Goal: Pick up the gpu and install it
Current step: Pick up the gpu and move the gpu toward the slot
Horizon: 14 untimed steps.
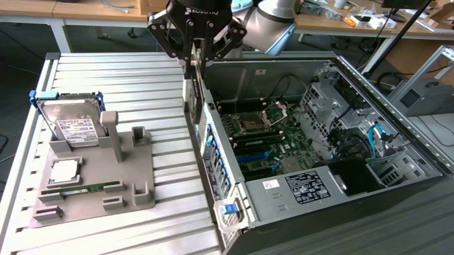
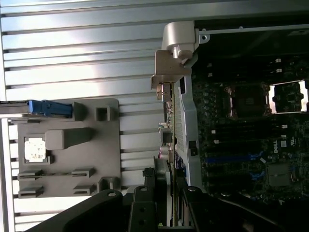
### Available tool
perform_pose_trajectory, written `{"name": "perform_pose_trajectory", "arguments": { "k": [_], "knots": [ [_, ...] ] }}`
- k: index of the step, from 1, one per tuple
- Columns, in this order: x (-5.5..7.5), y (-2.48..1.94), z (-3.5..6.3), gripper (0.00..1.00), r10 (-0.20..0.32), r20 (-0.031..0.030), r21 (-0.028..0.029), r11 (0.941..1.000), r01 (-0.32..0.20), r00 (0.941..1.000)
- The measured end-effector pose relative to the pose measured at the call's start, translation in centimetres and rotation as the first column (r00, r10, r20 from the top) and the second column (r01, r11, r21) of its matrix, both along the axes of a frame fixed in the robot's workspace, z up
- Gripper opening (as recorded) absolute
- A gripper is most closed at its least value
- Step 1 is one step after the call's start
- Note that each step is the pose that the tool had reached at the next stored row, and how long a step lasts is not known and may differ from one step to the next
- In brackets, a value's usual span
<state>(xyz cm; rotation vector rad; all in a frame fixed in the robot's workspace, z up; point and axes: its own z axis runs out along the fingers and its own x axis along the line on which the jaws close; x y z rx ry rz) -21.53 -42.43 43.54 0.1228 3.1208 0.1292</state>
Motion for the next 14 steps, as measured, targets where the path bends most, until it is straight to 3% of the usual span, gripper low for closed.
{"name": "perform_pose_trajectory", "arguments": {
  "k": [14],
  "knots": [
    [0.66, 0.00, 0.00, 0.27, 0.000, -0.0001, 0.0000, 1.0000, 0.000, 1.0000]
  ]
}}
